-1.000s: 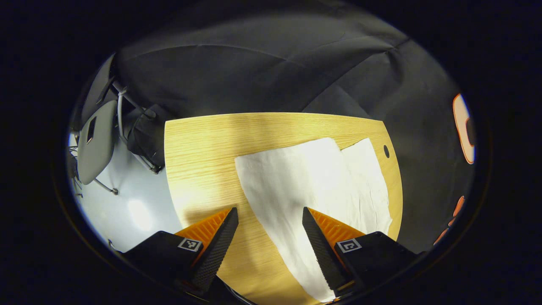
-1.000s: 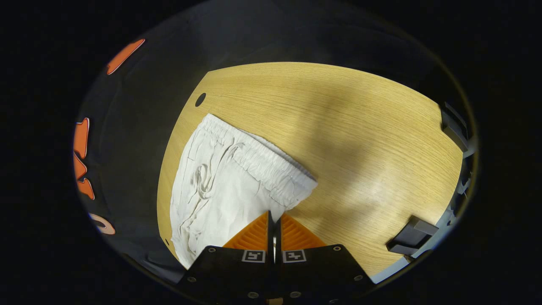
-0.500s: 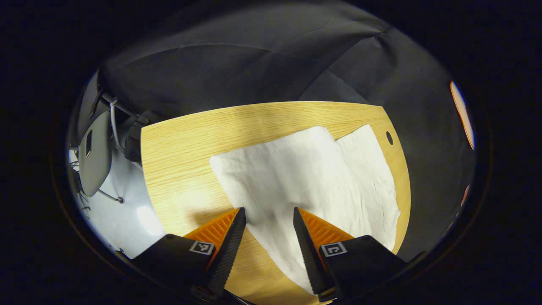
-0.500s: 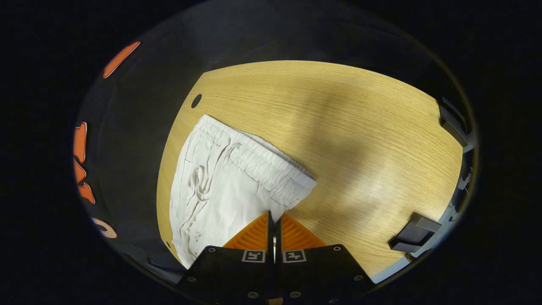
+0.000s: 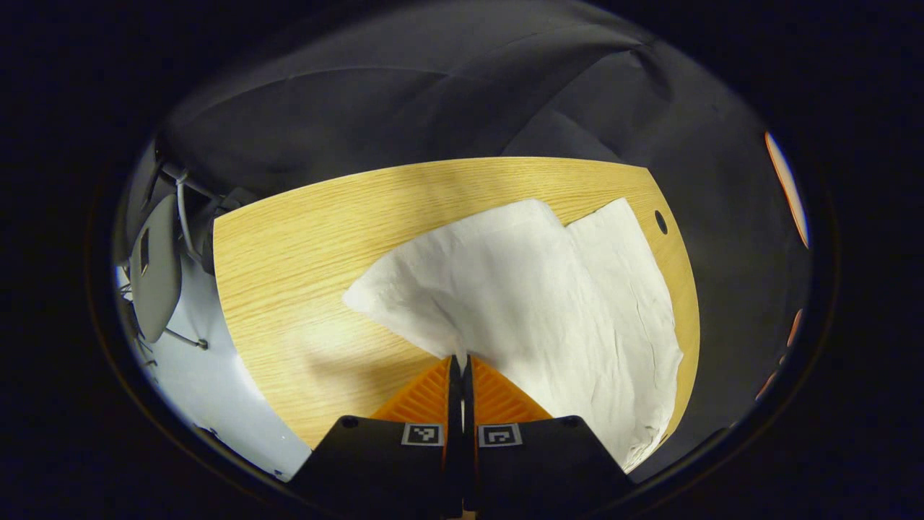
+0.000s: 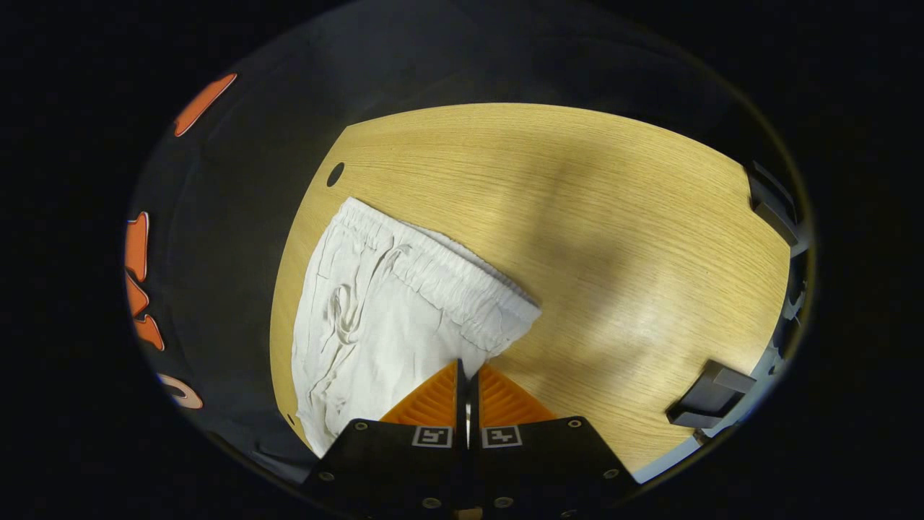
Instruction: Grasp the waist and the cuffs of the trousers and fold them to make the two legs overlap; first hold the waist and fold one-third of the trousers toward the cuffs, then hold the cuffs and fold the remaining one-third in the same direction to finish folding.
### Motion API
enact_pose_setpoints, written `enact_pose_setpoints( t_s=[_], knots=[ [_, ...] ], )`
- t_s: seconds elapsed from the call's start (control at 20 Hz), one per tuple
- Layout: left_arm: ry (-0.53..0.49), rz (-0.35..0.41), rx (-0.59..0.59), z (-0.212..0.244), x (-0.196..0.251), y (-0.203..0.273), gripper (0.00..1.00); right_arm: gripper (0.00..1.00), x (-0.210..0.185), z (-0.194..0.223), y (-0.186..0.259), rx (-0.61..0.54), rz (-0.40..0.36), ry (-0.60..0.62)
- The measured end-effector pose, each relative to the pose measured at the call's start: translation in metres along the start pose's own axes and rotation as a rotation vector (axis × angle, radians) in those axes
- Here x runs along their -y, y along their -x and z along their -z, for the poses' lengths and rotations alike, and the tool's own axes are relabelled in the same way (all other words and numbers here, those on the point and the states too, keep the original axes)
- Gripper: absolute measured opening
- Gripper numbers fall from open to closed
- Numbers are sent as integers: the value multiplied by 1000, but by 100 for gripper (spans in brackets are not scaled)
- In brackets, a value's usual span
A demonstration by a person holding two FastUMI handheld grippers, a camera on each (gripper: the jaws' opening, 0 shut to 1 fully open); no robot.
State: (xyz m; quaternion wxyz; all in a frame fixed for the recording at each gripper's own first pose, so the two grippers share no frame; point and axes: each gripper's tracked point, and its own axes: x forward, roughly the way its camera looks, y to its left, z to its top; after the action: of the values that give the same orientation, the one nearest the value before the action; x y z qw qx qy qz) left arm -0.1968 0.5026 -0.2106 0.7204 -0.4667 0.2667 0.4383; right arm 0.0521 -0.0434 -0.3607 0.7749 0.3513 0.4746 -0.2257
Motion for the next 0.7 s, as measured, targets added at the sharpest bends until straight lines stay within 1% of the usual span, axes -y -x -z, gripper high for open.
enact_pose_setpoints(
  t_s=[0.25,0.35,0.55,0.6,0.7],
  knots=[
    [-24,45,17,-12,18,26,4,1,-15,-3,16,18,-58,-19],
    [-24,82,41,-21,36,40,4,0,-23,-6,26,21,-84,-22],
    [-85,155,79,-39,76,63,4,1,-51,-13,41,40,-161,-29],
    [-97,170,88,-43,85,66,4,0,-52,-16,38,47,-158,-9],
    [-126,169,89,-43,95,66,4,0,-42,-7,31,26,-102,44]
  ],
)
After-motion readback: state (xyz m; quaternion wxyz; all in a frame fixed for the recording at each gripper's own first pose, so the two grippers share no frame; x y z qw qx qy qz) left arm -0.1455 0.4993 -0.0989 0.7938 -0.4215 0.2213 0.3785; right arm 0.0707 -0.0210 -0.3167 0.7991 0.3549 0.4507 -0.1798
